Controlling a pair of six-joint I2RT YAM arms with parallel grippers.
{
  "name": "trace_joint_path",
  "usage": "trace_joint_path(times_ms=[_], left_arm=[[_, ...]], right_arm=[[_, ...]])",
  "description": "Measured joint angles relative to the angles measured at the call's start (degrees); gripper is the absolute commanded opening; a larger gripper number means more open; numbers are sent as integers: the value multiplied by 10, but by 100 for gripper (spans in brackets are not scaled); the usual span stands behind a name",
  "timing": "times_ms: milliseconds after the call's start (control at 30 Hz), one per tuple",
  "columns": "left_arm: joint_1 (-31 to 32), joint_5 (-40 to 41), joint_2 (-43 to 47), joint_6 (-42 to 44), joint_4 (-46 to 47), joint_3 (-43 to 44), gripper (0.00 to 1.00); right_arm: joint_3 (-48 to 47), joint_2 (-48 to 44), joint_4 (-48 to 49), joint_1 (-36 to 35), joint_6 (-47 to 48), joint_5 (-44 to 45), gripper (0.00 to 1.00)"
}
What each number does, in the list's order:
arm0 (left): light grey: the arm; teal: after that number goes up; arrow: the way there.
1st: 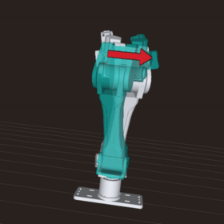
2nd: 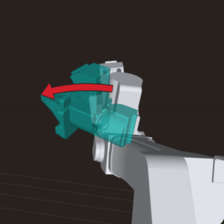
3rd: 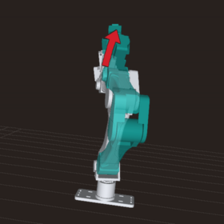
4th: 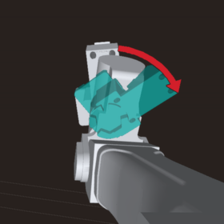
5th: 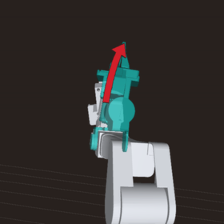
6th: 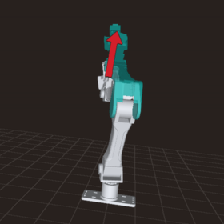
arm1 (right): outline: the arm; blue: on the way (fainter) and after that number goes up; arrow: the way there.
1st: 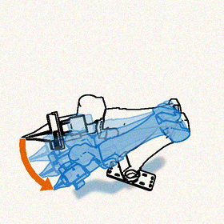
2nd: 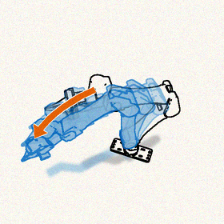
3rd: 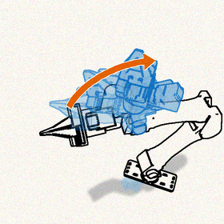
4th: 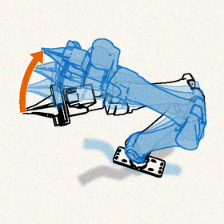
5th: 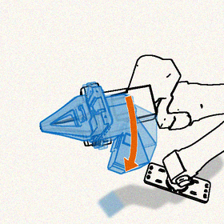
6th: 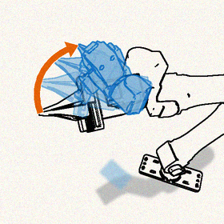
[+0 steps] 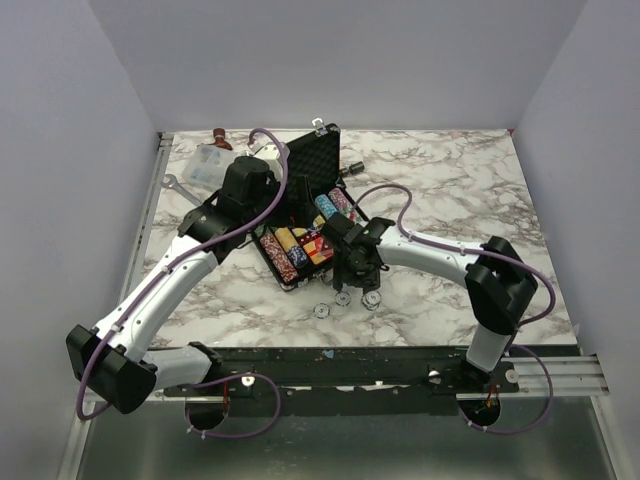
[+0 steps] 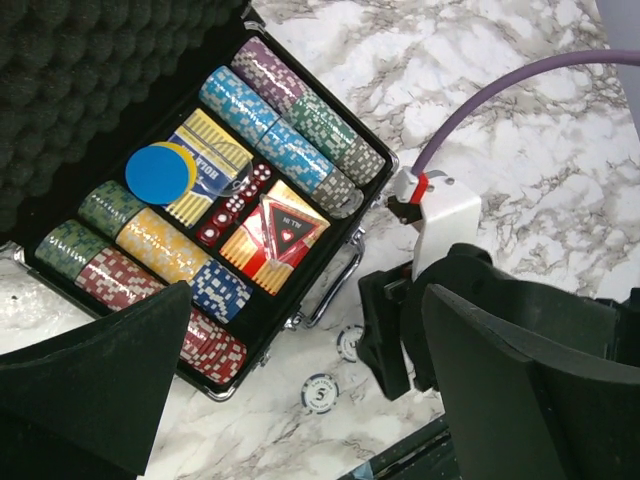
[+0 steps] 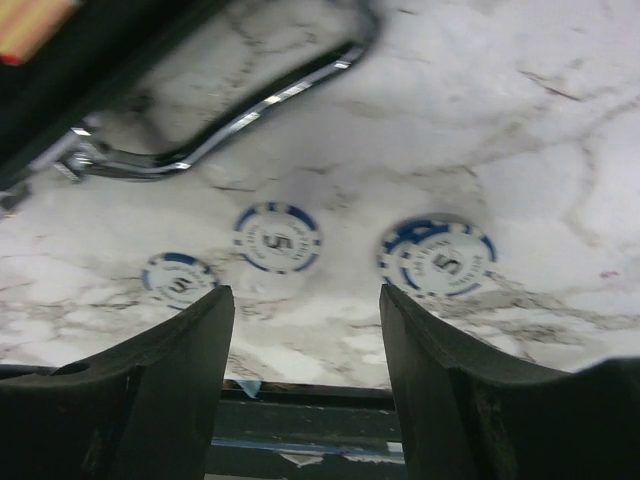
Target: Pack up texas hold em set
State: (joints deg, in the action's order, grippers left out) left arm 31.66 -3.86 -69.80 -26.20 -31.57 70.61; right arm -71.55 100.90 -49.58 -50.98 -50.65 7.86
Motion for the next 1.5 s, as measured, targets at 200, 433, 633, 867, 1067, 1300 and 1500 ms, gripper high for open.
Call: trace_joint_path(times_ms=[200,433,633,867,1067,1300,1500], left_arm=[[-7,39,11,-11,-4,0,97],[-11,49,11,-15,-8,0,97],[-11,49,11,-15,-8,0,97],[-11,47,11,-15,-8,0,97],[-11,45,11,-15,-8,0,97],[-11,38,11,-15,-7,0,97],[-11,34,11,-15,-8,0,97]], right_arm=[[-45,46,22,-17,7,-15,66],[-50,76,23,-18,12,-20,66],[-63,99,22,-18,13,-20,60],[-71,110,20,-18,13,-20,57],[-71,115,15,-18,13,-19,57],[-64,115,17,-19,13,-21,56],[-61,115,20,-23,13,-21,54]])
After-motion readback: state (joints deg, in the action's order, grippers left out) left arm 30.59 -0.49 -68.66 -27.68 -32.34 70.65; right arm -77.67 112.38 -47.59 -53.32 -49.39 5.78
